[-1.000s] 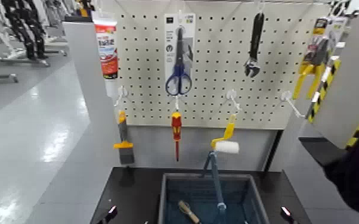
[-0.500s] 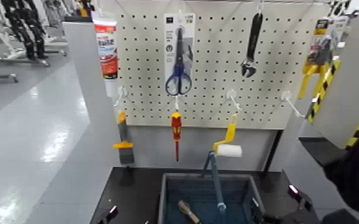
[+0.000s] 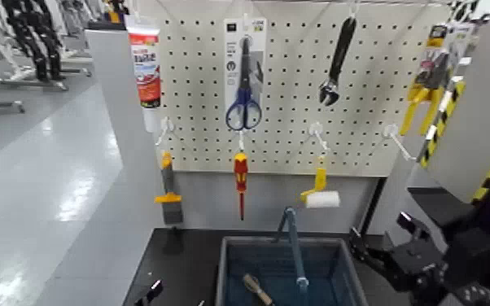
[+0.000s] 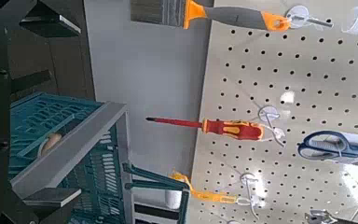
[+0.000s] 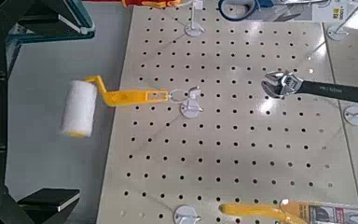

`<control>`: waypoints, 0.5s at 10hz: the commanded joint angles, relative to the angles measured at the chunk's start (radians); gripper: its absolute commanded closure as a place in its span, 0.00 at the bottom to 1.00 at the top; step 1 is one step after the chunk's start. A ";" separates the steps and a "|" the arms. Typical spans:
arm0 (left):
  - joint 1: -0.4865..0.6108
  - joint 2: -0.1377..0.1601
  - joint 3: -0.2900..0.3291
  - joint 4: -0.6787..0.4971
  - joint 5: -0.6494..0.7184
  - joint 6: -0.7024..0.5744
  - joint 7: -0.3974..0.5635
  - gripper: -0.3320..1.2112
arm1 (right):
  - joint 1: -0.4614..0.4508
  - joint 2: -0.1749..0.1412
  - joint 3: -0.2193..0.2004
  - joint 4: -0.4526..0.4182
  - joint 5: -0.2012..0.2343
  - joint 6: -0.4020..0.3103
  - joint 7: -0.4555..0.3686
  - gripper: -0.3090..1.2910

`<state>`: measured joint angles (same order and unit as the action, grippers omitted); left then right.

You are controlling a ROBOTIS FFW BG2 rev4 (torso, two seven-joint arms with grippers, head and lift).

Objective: Put the black wrench into the crate.

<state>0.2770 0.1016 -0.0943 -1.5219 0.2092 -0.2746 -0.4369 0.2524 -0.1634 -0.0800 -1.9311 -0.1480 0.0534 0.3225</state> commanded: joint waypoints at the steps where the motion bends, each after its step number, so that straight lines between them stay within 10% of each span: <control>1: -0.007 0.003 -0.010 0.006 0.007 0.002 0.000 0.28 | -0.099 -0.021 0.005 0.004 -0.027 0.077 0.021 0.25; 5: -0.021 0.009 -0.022 0.014 0.016 0.003 -0.002 0.28 | -0.254 -0.076 0.023 0.035 -0.093 0.138 0.049 0.25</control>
<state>0.2580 0.1097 -0.1146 -1.5091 0.2240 -0.2714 -0.4387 0.0194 -0.2317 -0.0576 -1.9008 -0.2310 0.1816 0.3708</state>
